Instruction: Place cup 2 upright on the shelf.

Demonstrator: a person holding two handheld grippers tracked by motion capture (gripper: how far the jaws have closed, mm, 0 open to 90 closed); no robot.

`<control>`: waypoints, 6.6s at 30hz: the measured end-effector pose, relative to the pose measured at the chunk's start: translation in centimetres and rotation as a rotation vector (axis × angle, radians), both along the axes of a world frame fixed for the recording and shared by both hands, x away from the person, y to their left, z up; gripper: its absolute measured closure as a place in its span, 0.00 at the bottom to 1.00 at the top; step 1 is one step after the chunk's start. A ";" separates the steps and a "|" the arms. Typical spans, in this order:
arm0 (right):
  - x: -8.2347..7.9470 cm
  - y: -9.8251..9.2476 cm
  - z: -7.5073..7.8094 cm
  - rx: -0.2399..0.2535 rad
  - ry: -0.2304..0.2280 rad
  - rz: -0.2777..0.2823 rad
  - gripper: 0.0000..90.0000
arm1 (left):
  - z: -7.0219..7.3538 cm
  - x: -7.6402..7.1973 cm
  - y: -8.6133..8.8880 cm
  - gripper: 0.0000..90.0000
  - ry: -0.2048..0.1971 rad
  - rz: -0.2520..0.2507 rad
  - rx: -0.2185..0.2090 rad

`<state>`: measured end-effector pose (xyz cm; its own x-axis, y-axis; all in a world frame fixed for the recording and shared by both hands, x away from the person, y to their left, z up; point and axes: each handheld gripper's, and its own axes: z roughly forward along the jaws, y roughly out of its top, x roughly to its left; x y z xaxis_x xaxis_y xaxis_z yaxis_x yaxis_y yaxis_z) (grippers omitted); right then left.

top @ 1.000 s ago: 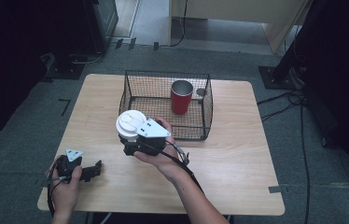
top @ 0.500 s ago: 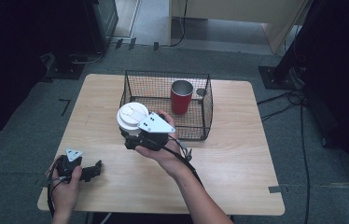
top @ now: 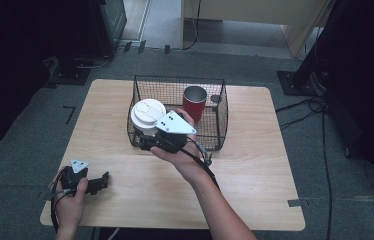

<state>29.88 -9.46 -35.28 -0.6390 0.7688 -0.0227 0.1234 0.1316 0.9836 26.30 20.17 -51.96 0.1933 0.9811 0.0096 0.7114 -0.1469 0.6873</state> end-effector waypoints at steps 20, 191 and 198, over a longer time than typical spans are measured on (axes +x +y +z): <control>1.7 -1.6 2.1 0.019 -0.028 -0.068 0.18 | 0.0 0.0 0.0 0.00 0.000 0.000 0.000; 9.3 -4.9 -2.9 -0.159 0.128 -0.008 0.00 | 0.0 0.0 0.0 0.00 -0.001 0.000 0.000; 7.6 -6.8 -3.0 -0.154 0.110 -0.063 0.00 | 0.0 0.0 0.0 0.00 -0.001 -0.001 0.001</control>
